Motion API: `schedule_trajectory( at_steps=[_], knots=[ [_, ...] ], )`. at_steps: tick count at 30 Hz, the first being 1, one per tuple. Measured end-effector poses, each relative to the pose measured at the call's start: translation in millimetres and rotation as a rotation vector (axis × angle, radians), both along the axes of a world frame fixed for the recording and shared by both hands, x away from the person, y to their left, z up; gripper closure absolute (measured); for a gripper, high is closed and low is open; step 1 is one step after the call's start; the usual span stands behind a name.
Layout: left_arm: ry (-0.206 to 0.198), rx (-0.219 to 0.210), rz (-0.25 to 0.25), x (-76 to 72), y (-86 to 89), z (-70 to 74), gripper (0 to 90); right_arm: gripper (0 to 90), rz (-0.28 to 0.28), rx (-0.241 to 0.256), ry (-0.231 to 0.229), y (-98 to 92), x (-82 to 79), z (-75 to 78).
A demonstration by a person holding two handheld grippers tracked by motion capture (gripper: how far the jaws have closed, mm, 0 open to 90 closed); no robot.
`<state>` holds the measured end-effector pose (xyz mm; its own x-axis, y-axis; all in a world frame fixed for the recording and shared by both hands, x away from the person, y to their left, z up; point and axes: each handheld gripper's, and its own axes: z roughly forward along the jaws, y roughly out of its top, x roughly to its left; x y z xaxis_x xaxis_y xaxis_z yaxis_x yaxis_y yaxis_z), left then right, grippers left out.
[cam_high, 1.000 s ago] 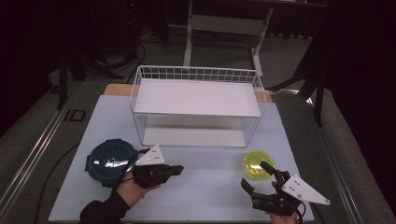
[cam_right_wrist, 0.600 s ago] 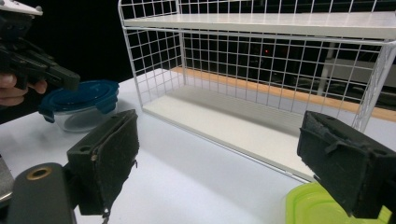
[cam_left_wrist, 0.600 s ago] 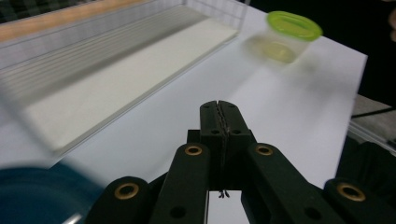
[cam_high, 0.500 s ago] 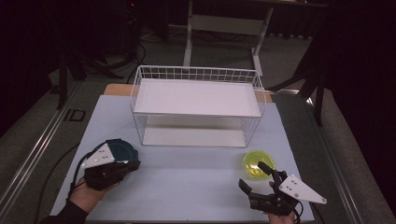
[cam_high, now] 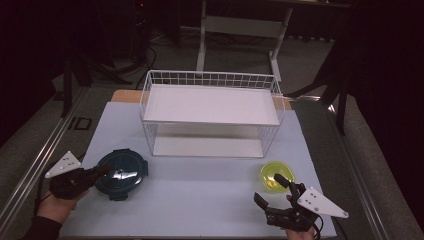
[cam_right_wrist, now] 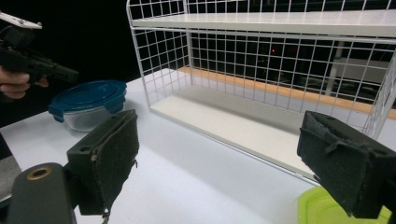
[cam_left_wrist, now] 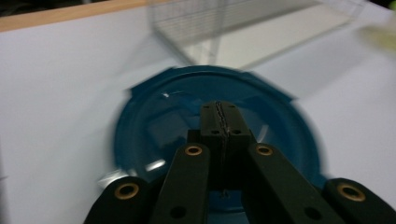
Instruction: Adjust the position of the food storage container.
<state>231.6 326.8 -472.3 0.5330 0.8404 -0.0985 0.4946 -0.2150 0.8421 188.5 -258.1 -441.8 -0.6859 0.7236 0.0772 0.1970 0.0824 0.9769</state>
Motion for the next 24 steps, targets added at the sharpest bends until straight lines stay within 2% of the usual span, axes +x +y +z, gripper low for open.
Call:
schedule_trajectory(
  at_steps=[2, 5, 9, 10, 13, 18, 24],
  knots=[
    [0.007, 0.033, 0.025, 3.9, 8.0, -4.3, 89.6, 12.2, 0.009, 0.012, 0.009, -0.4, 1.0, -0.5],
    [0.018, 0.057, 0.055, 8.8, 19.4, -10.2, 89.6, 12.2, 0.012, 0.003, 0.003, -0.3, 0.9, -0.4],
    [0.011, 0.043, 0.107, 10.2, 34.6, -16.6, 89.6, 12.2, 0.008, -0.007, -0.008, 0.8, -0.9, 0.8],
    [0.011, 0.043, 0.107, 10.2, 34.6, -16.6, 89.7, 12.2, 0.008, -0.007, -0.008, 0.8, -0.9, 0.8],
    [0.027, 0.039, 0.141, 10.7, 46.4, -24.3, 89.6, 12.2, 0.010, -0.010, -0.006, 1.7, -0.7, 0.3],
    [0.069, 0.047, 0.148, 13.1, 53.6, -33.9, 89.6, 12.2, 0.012, -0.013, -0.011, 2.3, -1.4, 0.8],
    [0.079, 0.075, 0.115, 15.2, 47.9, -35.0, 89.6, 12.2, 0.013, -0.011, -0.001, 2.4, -0.4, -0.1]
  ],
)
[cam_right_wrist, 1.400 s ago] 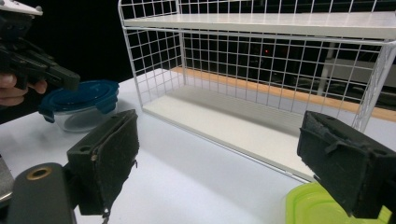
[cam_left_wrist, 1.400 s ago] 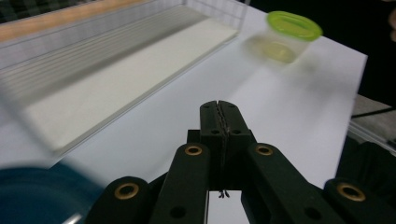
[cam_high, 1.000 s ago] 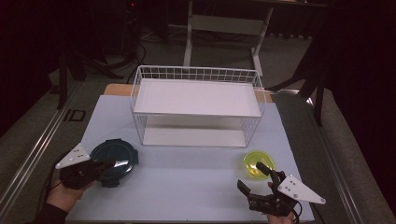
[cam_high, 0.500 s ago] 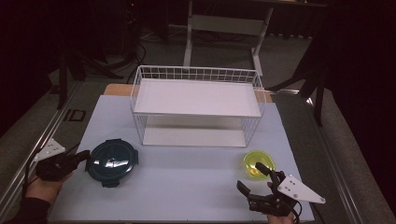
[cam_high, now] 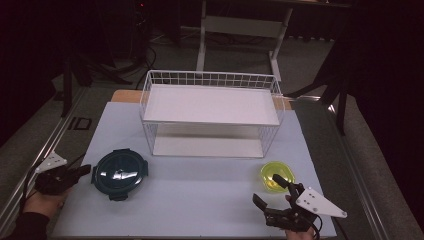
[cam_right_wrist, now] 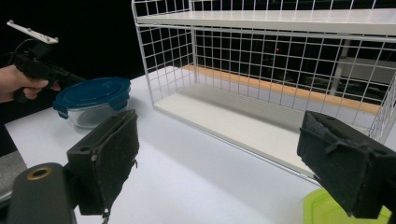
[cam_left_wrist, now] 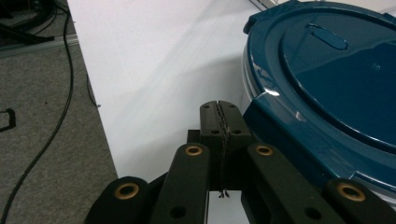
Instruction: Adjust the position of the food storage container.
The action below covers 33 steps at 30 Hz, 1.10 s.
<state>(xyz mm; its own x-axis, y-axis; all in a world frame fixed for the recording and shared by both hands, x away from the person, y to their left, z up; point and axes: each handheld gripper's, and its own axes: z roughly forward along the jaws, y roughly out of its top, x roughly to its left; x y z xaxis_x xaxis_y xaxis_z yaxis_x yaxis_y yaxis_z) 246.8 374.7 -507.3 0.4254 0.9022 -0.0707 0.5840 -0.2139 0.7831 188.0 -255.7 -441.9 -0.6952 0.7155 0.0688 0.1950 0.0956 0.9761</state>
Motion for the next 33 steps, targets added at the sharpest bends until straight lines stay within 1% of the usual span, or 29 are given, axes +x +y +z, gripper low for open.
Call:
schedule_trajectory(
  at_steps=[2, 3, 8, 11, 13, 15, 16, 17, 19, 21, 22, 24, 25, 26, 27, 29, 31, 32, 33],
  knots=[
    [0.000, 0.000, 0.000, 0.0, 0.0, 0.0, 89.6, 12.2, 0.000, 0.000, 0.000, 0.2, -0.1, 0.1],
    [-0.002, 0.006, -0.013, 2.2, -4.8, 1.4, 89.6, 12.2, 0.001, -0.002, -0.005, 0.2, -0.5, 0.3],
    [-0.008, 0.023, -0.005, 3.3, -7.7, 2.6, 89.7, 12.2, -0.001, 0.000, -0.004, -0.5, -0.2, 0.2],
    [-0.014, 0.018, -0.002, 3.5, -10.1, 1.7, 89.7, 12.2, 0.001, 0.000, 0.000, 0.3, 0.3, -0.1],
    [-0.014, 0.008, -0.009, 4.1, -13.5, 1.1, 89.7, 12.2, 0.004, -0.003, -0.006, 1.0, 0.3, 0.0],
    [-0.015, 0.008, -0.027, 4.8, -19.1, 1.0, 89.7, 12.2, 0.003, -0.003, -0.007, 1.3, -0.1, 0.3],
    [-0.015, 0.008, -0.027, 4.8, -19.1, 1.0, 89.7, 12.2, 0.003, -0.003, -0.008, 1.2, -0.1, 0.4],
    [-0.010, 0.009, -0.049, 5.3, -25.9, 1.6, 89.7, 12.2, 0.002, -0.002, -0.008, 1.0, -0.2, 0.5],
    [-0.009, 0.020, -0.069, 5.0, -33.4, 2.3, 89.7, 12.2, 0.000, 0.001, -0.007, 0.4, -0.2, 0.5],
    [-0.005, 0.011, -0.089, 4.6, -41.2, 2.4, 89.7, 12.2, -0.002, 0.002, -0.006, -0.2, 0.2, 0.3],
    [-0.006, 0.014, -0.106, 4.1, -45.1, 2.6, 89.7, 12.2, -0.001, 0.003, -0.005, -0.1, 0.4, 0.2],
    [-0.001, 0.001, -0.133, 3.2, -53.1, 2.4, 89.6, 12.2, 0.001, 0.001, -0.005, 0.2, 0.1, 0.3],
    [-0.003, 0.003, -0.153, 3.0, -57.5, 2.2, 89.7, 12.2, 0.002, 0.000, -0.006, 0.4, 0.0, 0.4],
    [-0.003, 0.003, -0.153, 3.0, -57.5, 2.2, 89.7, 12.2, 0.004, -0.001, -0.006, 0.5, -0.1, 0.4],
    [0.004, -0.010, -0.180, 2.1, -65.2, 2.2, 89.7, 12.2, 0.003, -0.001, -0.007, 0.6, -0.2, 0.4],
    [0.004, -0.019, -0.196, 0.9, -71.5, 1.7, 89.7, 12.2, 0.002, 0.001, -0.006, 0.4, -0.2, 0.4],
    [0.006, -0.022, -0.201, 0.5, -73.2, 1.7, 89.7, 12.2, 0.001, 0.000, -0.006, 0.1, -0.2, 0.4],
    [0.018, -0.035, -0.203, -1.0, -78.1, 0.8, 89.8, 12.2, 0.001, 0.001, -0.005, 0.1, 0.0, 0.3],
    [0.019, -0.029, -0.215, -2.4, -80.4, 0.3, 89.8, 12.2, 0.001, 0.000, -0.006, 0.1, 0.1, 0.3]
  ],
)
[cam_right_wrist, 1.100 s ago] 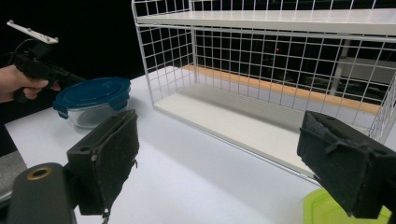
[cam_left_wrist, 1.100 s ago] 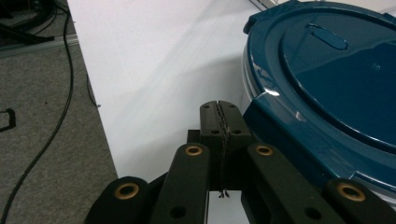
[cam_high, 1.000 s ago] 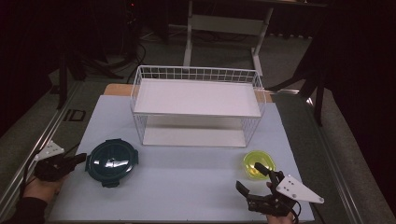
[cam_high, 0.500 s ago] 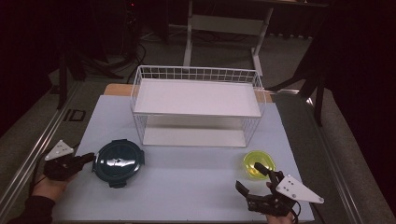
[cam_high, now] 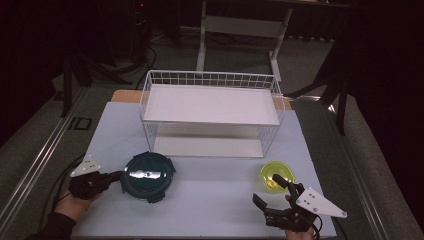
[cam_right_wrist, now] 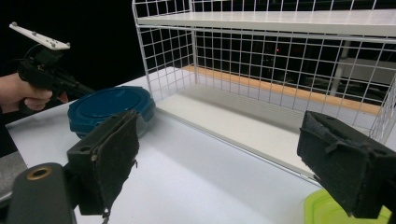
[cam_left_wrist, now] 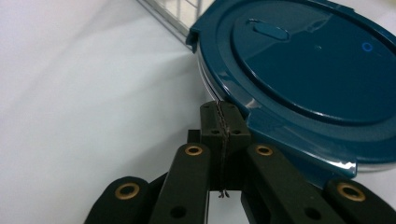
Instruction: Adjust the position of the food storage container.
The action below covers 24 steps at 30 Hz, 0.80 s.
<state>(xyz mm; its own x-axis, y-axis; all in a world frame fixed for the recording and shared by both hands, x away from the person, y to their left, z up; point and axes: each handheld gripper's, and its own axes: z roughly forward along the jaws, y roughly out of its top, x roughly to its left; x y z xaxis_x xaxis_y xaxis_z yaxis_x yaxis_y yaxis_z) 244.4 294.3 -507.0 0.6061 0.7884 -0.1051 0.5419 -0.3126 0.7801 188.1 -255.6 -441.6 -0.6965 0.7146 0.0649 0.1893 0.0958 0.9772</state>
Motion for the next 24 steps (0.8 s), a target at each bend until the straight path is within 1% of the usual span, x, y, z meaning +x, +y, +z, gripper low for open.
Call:
schedule_trajectory(
  at_steps=[1, 2, 3, 4, 5, 6, 11, 13, 15, 17, 19, 20, 21, 23, 24],
  knots=[
    [0.006, 0.001, -0.013, -1.4, -2.6, -0.7, 89.7, 12.2, 0.000, 0.000, 0.000, 0.0, -0.1, 0.0],
    [0.002, 0.003, -0.027, -3.4, -5.1, -1.2, 89.7, 12.2, 0.001, 0.001, 0.000, 0.1, -0.2, 0.1],
    [0.006, -0.005, -0.039, -5.1, -7.5, -1.1, 89.8, 12.2, 0.001, 0.000, -0.001, 0.1, -0.3, 0.2],
    [0.007, -0.001, -0.051, -6.8, -10.2, -0.4, 89.7, 12.2, 0.001, 0.000, -0.002, 0.1, -0.4, 0.2],
    [0.007, -0.001, -0.051, -6.8, -10.2, -0.4, 89.7, 12.2, 0.001, 0.000, -0.002, 0.1, -0.4, 0.2],
    [0.006, 0.005, -0.065, -8.9, -13.9, 0.3, 89.7, 12.2, 0.001, 0.001, -0.001, 0.1, -0.3, 0.2],
    [0.017, -0.004, -0.137, -16.5, -30.3, 1.7, 89.7, 12.2, 0.002, -0.001, -0.003, 1.0, -0.3, 0.2],
    [0.015, 0.003, -0.160, -19.2, -38.3, 2.2, 89.7, 12.2, 0.003, -0.001, -0.003, 1.4, -0.6, 0.4],
    [0.016, -0.003, -0.184, -21.3, -46.1, 2.2, 89.7, 12.2, 0.004, 0.000, -0.002, 1.4, -0.3, 0.2],
    [0.012, 0.001, -0.209, -22.5, -52.1, 2.2, 89.7, 12.2, 0.005, -0.001, -0.002, 1.2, -0.3, 0.2],
    [0.016, 0.004, -0.217, -21.2, -52.4, 2.8, 89.7, 12.2, 0.003, 0.001, -0.003, 0.8, -0.4, 0.4],
    [0.013, 0.010, -0.210, -19.4, -50.9, 3.1, 89.7, 12.2, 0.003, 0.002, -0.002, 0.5, -0.5, 0.6],
    [0.015, 0.013, -0.199, -16.6, -48.6, 3.6, 89.7, 12.2, 0.002, 0.003, -0.003, 0.2, -0.6, 0.6],
    [0.002, 0.027, -0.173, -9.7, -44.2, 5.7, 89.7, 12.2, 0.002, 0.004, -0.001, -0.5, -0.5, 0.5],
    [0.003, 0.025, -0.156, -5.1, -41.9, 7.5, 89.7, 12.2, 0.001, 0.004, 0.000, -0.6, -0.5, 0.4]
  ],
)
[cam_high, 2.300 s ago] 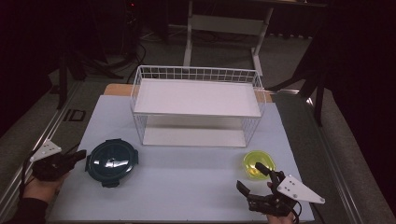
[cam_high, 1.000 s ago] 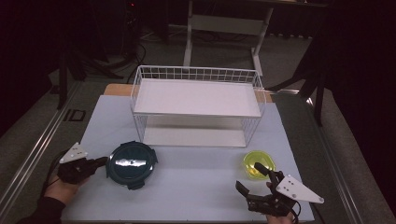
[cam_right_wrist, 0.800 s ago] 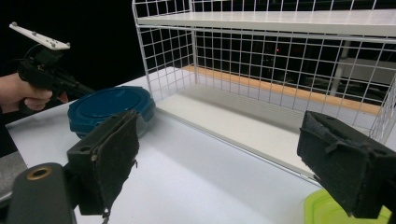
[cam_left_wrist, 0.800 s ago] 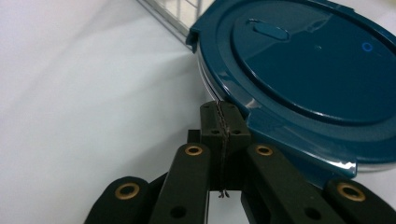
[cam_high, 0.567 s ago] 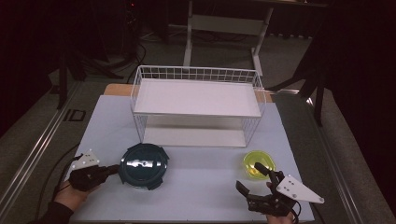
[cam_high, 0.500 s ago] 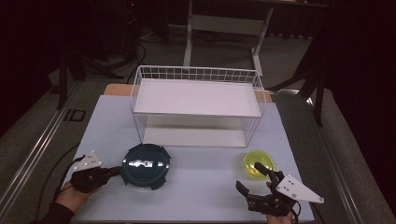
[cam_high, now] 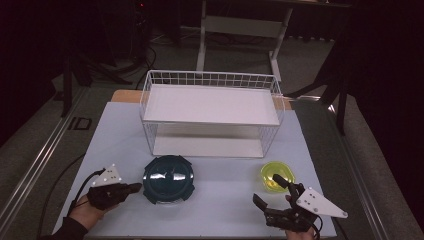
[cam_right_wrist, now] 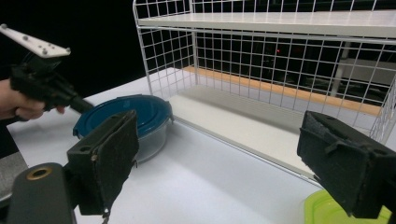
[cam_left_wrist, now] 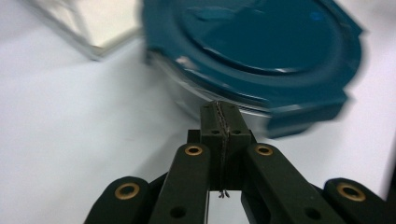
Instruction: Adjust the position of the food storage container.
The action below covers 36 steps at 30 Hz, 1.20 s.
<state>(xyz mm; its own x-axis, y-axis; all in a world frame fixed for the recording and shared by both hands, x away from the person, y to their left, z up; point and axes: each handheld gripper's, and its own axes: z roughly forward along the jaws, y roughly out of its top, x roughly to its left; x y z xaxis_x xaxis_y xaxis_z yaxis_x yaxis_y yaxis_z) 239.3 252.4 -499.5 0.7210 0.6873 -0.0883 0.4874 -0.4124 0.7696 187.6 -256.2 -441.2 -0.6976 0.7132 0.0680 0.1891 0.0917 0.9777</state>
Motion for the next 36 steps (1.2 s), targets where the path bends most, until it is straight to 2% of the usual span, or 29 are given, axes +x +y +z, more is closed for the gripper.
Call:
schedule_trajectory(
  at_steps=[5, 8, 9, 12, 16, 24, 36],
  knots=[
    [-0.030, 0.003, 0.049, 28.4, 5.0, 9.9, 89.7, 12.2, -0.001, 0.002, 0.002, 0.0, 0.1, 0.0],
    [-0.037, -0.009, 0.054, 42.2, 3.8, 11.7, 89.7, 12.2, 0.000, 0.001, 0.001, 0.1, -0.1, -0.1],
    [-0.040, 0.001, 0.055, 46.6, 2.7, 10.7, 89.7, 12.2, 0.000, 0.000, 0.001, 0.0, -0.2, -0.1],
    [-0.029, 0.025, 0.048, 56.5, -1.1, 5.1, 89.7, 12.2, 0.000, 0.004, 0.002, -0.8, 0.1, -0.2],
    [-0.019, 0.020, 0.017, 61.1, -7.6, -1.0, 89.7, 12.2, -0.001, 0.006, 0.006, -1.9, 0.4, -0.5],
    [-0.013, 0.018, 0.001, 50.9, -13.0, -1.7, 89.7, 12.2, 0.004, 0.004, 0.006, -0.6, 0.7, -0.8],
    [0.018, -0.004, -0.077, 9.9, -40.6, -2.2, 89.7, 13.0, 0.004, -0.003, 0.004, 2.4, 0.1, -1.0]
  ],
)
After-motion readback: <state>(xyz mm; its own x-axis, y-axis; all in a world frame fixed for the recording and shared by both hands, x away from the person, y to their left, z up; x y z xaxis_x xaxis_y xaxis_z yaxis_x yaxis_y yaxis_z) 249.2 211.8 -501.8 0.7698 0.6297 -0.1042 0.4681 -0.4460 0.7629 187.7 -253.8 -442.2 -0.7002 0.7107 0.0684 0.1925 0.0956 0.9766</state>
